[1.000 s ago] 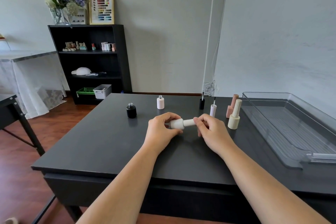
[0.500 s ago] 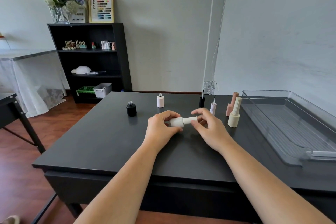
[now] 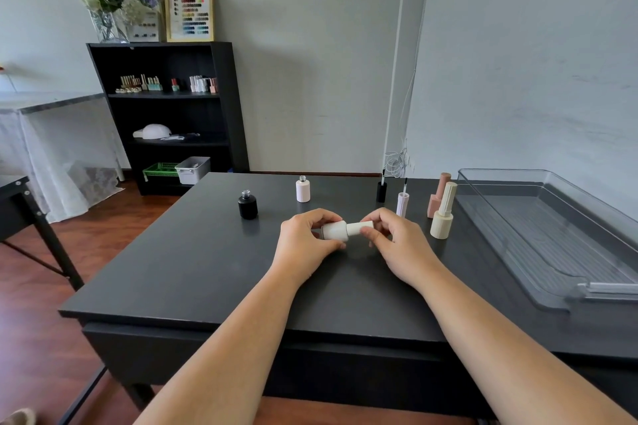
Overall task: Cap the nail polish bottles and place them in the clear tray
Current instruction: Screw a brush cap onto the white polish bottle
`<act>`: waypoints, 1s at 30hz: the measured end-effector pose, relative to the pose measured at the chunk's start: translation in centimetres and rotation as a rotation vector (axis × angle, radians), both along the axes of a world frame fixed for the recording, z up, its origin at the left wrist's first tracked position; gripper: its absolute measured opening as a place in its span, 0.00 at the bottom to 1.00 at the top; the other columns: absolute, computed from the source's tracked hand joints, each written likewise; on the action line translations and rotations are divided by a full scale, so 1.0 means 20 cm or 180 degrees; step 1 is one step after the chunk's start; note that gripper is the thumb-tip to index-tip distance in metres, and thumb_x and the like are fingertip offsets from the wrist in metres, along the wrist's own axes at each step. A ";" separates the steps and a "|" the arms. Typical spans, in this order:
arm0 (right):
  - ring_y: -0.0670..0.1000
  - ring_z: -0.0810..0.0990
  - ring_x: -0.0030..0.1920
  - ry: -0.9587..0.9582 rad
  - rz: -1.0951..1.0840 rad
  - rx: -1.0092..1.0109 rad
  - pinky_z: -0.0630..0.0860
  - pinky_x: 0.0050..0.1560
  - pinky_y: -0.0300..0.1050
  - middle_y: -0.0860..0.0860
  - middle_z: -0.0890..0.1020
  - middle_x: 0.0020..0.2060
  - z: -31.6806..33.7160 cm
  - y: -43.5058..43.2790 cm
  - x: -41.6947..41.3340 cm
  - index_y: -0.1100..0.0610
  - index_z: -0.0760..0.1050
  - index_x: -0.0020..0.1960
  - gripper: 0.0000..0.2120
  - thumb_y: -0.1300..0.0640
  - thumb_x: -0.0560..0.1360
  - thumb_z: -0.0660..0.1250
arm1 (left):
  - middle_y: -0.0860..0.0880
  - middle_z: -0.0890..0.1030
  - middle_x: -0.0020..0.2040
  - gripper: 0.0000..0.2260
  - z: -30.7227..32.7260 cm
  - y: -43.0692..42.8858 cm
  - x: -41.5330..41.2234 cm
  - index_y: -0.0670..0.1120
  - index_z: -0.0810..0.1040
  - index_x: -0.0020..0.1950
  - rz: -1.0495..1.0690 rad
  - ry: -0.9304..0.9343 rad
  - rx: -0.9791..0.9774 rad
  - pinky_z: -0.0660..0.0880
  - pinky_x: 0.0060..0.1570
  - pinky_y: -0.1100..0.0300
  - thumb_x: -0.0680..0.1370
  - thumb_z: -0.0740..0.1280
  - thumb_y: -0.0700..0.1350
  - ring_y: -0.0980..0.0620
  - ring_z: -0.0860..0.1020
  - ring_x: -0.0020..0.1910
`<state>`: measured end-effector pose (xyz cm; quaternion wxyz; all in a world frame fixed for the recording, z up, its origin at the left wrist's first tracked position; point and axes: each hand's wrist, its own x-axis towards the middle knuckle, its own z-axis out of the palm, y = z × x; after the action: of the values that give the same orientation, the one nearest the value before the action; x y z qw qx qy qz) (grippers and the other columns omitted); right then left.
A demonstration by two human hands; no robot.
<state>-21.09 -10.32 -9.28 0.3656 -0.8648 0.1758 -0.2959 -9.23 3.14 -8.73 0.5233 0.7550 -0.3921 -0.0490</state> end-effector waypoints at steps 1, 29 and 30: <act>0.42 0.73 0.31 -0.0025 0.0016 0.0013 0.67 0.32 0.29 0.49 0.82 0.34 0.00 0.00 0.00 0.49 0.76 0.46 0.02 0.54 0.76 0.66 | 0.59 0.82 0.42 0.15 0.00 0.00 0.00 0.55 0.82 0.44 0.0009 0.0013 -0.0006 0.76 0.46 0.69 0.63 0.78 0.39 0.55 0.80 0.43; 0.47 0.76 0.36 -0.0019 -0.0231 -0.0197 0.67 0.35 0.31 0.50 0.80 0.36 0.11 -0.02 -0.02 0.49 0.77 0.46 0.02 0.54 0.76 0.65 | 0.60 0.81 0.50 0.20 0.03 -0.01 0.03 0.56 0.79 0.53 -0.0183 0.0027 -0.0034 0.72 0.53 0.68 0.64 0.79 0.50 0.63 0.77 0.52; 0.44 0.74 0.34 -0.0087 -0.0276 -0.0176 0.67 0.36 0.28 0.48 0.79 0.34 0.12 -0.03 -0.02 0.48 0.76 0.44 0.03 0.54 0.76 0.65 | 0.59 0.80 0.51 0.21 0.04 -0.01 0.04 0.55 0.78 0.55 -0.0097 0.0121 -0.0155 0.73 0.52 0.68 0.64 0.79 0.52 0.64 0.77 0.53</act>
<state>-21.54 -10.88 -6.90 0.3307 -0.8620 0.2000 -0.3280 -8.36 2.84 -7.98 0.5481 0.7349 -0.3946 -0.0618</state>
